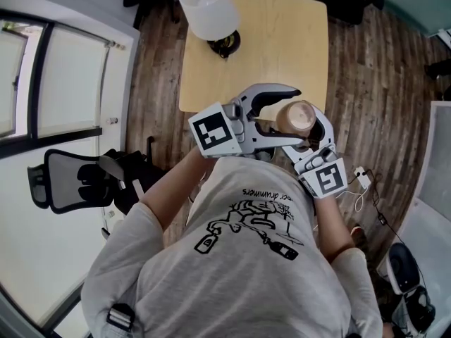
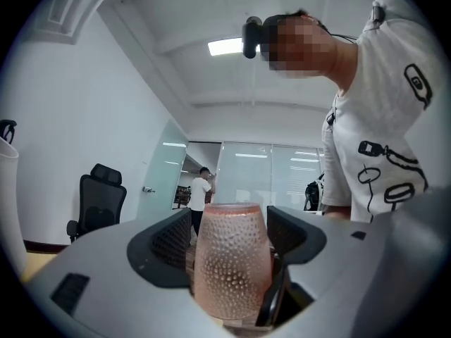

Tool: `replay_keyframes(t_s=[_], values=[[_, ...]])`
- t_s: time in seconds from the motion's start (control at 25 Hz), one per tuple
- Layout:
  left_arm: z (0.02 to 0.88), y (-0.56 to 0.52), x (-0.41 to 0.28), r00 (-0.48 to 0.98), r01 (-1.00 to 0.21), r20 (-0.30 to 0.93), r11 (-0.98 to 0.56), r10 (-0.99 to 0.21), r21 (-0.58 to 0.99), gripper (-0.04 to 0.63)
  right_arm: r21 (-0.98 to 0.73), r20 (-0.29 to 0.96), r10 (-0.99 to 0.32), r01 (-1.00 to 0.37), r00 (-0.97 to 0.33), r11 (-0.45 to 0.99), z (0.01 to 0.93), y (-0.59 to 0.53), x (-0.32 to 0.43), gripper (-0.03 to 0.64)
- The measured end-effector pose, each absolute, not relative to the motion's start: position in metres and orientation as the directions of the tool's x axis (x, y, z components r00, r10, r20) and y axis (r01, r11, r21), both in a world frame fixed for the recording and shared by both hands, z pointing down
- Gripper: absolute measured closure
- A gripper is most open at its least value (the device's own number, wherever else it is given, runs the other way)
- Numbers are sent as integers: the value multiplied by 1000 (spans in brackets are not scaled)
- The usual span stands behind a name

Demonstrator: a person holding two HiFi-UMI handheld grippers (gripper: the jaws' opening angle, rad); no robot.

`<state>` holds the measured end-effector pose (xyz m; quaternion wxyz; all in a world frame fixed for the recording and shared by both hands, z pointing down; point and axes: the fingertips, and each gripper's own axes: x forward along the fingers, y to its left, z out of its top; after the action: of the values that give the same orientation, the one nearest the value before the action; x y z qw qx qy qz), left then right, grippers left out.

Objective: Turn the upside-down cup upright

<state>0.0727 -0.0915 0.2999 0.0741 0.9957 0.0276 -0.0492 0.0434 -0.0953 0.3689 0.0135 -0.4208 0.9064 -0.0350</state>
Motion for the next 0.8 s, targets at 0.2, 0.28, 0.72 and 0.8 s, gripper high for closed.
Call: replay_keyframes(t_s=[0.2,0.28,0.72,0.8], values=[[309,-87,79,997,50,-64,-993,43,108,288,-86,3,-763,-760,-646,644,377,-96,44,250],[313,-86,80,998,45,-49,-995,41,94,290,-77,14,-762,-760,-648,645,382,-97,45,250],[356,-89,89,1000,15,-13,-999,15,31,296,-19,149,-747,-757,-648,653,431,-106,50,250],[368,-94,92,1000,0,-9,-999,-1,40,296,2,174,-747,-758,-642,652,442,-110,53,250]])
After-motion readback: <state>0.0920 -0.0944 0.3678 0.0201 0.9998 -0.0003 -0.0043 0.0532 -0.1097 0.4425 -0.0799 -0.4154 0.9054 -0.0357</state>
